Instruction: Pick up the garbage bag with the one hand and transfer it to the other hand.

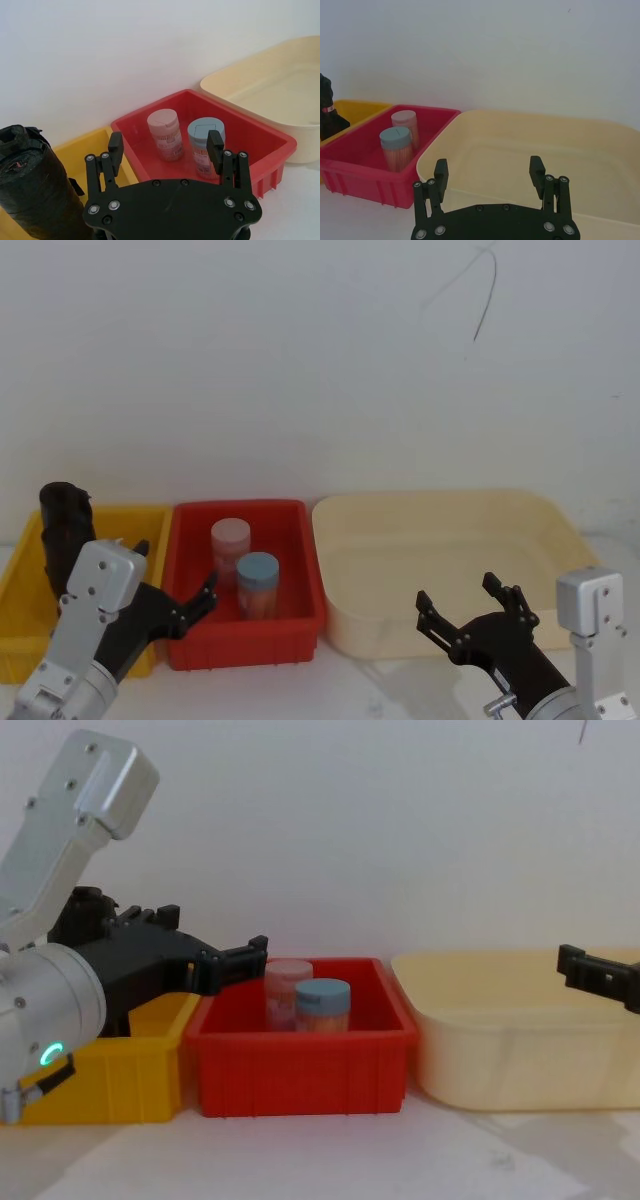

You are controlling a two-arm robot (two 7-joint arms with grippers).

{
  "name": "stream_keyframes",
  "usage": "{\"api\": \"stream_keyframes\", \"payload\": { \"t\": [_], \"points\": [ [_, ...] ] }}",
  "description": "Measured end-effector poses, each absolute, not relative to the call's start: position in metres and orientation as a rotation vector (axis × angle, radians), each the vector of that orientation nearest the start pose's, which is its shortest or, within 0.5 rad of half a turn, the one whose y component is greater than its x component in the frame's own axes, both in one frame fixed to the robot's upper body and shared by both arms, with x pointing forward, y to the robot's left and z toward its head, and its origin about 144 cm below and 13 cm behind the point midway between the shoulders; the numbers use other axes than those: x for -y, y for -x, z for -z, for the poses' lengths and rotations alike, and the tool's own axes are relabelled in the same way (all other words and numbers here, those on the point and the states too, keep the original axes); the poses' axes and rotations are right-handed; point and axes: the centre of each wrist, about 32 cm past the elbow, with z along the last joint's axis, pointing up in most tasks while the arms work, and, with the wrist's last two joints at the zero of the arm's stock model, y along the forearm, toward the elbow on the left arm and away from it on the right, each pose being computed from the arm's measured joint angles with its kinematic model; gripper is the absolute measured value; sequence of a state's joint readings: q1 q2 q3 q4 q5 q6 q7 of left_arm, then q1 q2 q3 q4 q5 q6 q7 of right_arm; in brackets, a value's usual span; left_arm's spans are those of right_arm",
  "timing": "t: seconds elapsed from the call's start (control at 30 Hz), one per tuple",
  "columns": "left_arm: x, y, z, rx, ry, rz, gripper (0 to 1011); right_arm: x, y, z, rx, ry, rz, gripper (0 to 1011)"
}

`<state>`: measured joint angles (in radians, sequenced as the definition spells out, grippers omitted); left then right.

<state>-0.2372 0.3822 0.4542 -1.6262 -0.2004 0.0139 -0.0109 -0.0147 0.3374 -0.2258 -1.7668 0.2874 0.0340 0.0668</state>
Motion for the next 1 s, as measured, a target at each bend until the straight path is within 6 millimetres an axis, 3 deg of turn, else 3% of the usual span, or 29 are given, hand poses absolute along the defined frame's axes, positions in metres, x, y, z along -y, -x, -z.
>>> {"api": "stream_keyframes", "payload": {
  "t": [1.0],
  "points": [
    [-0.1984, -0.492, -1.2044, 0.268, -0.061, -1.124, 1001, 0.2371, -0.4433, -1.1887, 0.075, -0.026, 1.229, 1000]
  ]
}}
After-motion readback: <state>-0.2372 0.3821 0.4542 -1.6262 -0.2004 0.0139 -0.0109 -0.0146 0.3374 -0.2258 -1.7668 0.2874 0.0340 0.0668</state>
